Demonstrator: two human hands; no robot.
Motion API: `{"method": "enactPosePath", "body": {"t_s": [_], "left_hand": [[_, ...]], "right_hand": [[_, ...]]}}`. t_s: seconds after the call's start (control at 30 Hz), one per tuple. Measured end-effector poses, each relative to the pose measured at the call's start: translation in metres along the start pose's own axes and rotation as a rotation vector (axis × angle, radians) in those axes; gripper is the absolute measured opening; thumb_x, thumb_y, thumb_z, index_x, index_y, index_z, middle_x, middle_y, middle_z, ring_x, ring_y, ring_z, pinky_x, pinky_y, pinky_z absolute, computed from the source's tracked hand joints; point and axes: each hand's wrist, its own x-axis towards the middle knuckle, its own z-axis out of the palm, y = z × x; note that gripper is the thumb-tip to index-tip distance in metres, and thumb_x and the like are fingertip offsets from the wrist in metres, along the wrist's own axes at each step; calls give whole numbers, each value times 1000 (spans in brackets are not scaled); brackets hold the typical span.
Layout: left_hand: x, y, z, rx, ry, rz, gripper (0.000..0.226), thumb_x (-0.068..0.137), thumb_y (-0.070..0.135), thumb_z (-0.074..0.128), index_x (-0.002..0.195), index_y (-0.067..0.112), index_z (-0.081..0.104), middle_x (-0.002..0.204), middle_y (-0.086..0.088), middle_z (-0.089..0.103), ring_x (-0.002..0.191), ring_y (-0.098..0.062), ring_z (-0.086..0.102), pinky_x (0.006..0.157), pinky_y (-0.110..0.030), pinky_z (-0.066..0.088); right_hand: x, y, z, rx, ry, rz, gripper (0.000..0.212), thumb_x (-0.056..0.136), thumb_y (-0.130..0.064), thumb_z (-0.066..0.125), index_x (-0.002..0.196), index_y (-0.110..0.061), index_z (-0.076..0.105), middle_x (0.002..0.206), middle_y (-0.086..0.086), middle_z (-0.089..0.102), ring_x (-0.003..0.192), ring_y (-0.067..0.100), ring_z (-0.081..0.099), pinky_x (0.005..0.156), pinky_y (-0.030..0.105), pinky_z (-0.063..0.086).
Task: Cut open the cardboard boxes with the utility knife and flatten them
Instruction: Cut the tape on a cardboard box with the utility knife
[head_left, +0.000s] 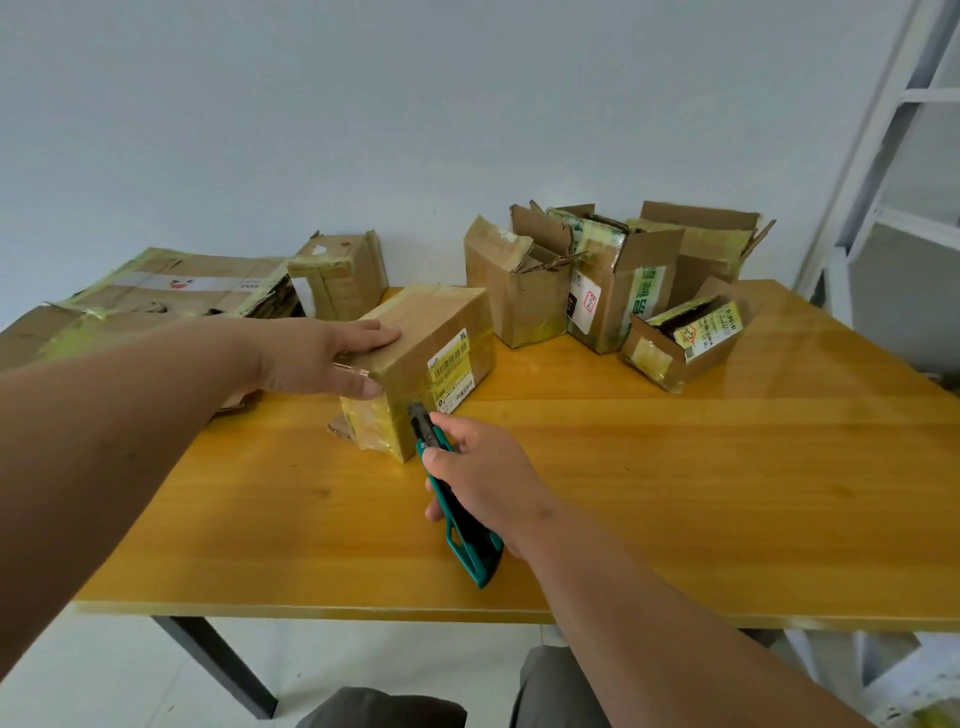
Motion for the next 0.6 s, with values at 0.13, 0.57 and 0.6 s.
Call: {"method": "enactPosePath", "body": {"t_s": [0.13, 0.57, 0.6], "left_hand": [[6, -2, 5, 74, 56, 49, 80, 77, 65, 47, 146, 54, 6, 160, 21, 4, 146, -17, 21, 117, -38, 20], [3, 1, 15, -1, 177, 28, 72, 86, 56, 54, 148, 48, 18, 159, 16, 18, 145, -18, 26, 116, -37, 24], [4, 4, 15, -33, 224, -13, 70, 87, 58, 52, 149, 47, 21, 158, 11, 26, 142, -20, 31, 114, -37, 28]], "right_hand": [[0, 1, -2, 42, -6, 29, 55, 99, -10, 51, 151, -22, 40, 119, 13, 61, 56, 13, 64, 68, 27, 56], [-13, 3, -8, -12, -104, 9, 61, 92, -2, 53, 148, -24, 46, 111, 11, 63, 56, 15, 65, 63, 28, 57], [-15, 1, -5, -55, -152, 1, 59, 91, -2, 54, 146, -25, 49, 110, 9, 64, 55, 15, 64, 60, 26, 56]]}}
